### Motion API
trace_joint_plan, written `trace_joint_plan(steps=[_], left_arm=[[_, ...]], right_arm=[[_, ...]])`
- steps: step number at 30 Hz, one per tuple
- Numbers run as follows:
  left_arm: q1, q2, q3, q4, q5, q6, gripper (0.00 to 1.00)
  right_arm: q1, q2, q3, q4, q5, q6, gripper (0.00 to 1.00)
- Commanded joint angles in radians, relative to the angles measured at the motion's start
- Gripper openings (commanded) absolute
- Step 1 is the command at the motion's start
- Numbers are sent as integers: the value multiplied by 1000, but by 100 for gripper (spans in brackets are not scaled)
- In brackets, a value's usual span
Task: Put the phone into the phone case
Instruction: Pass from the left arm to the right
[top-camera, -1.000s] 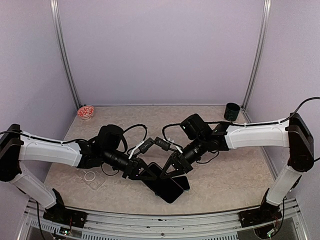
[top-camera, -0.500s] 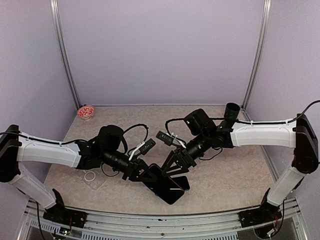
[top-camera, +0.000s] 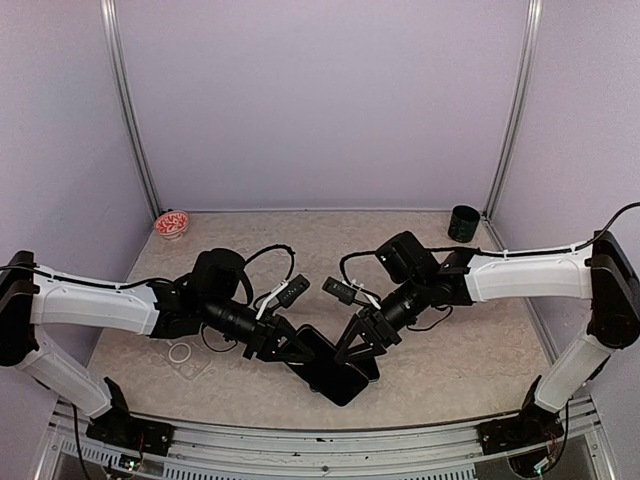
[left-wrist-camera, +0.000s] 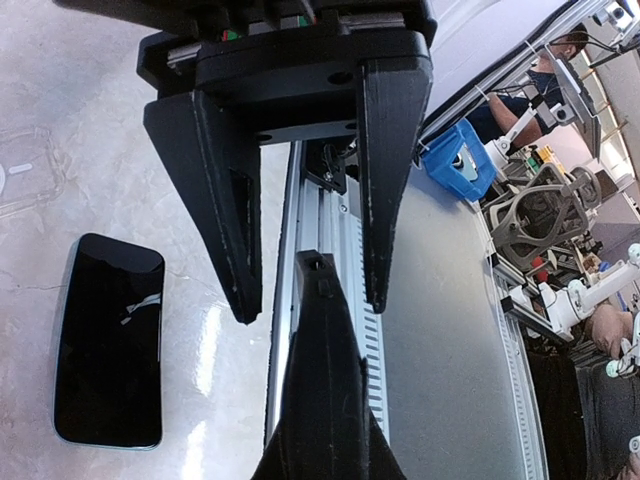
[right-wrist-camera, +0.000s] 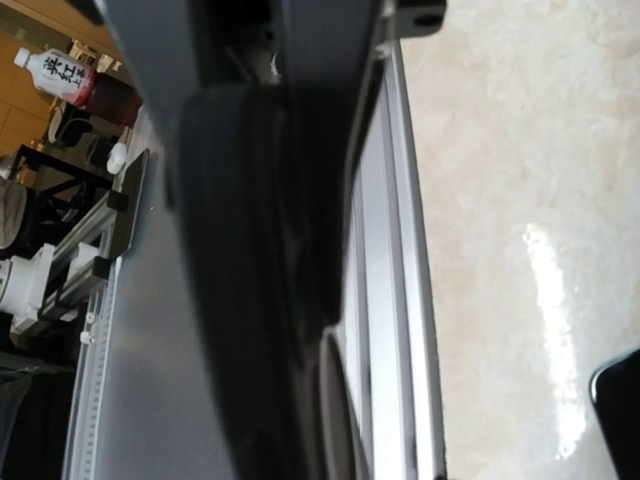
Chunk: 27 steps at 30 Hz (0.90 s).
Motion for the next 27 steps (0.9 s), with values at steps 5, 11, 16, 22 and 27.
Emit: trace_joint_plan(steps=[5,11,16,22,27], left_arm=[[6,-29,13,38,2,9,0],[7,-30,14,41,3,2,0],[8,-22,13,40,3,1,16],[7,-15,11,38,-1,4,50],[3,1,8,38,0,7,42]], right_arm=[[-7,-28,-20,14,-21,-7,18],[-5,-17,-9,6,-28,-12,0],[-5,-12,8,1,-20,-12,0],[-5,-7,21,9,-9,-2,0],[-6,-10,30,24,-13,13,0]])
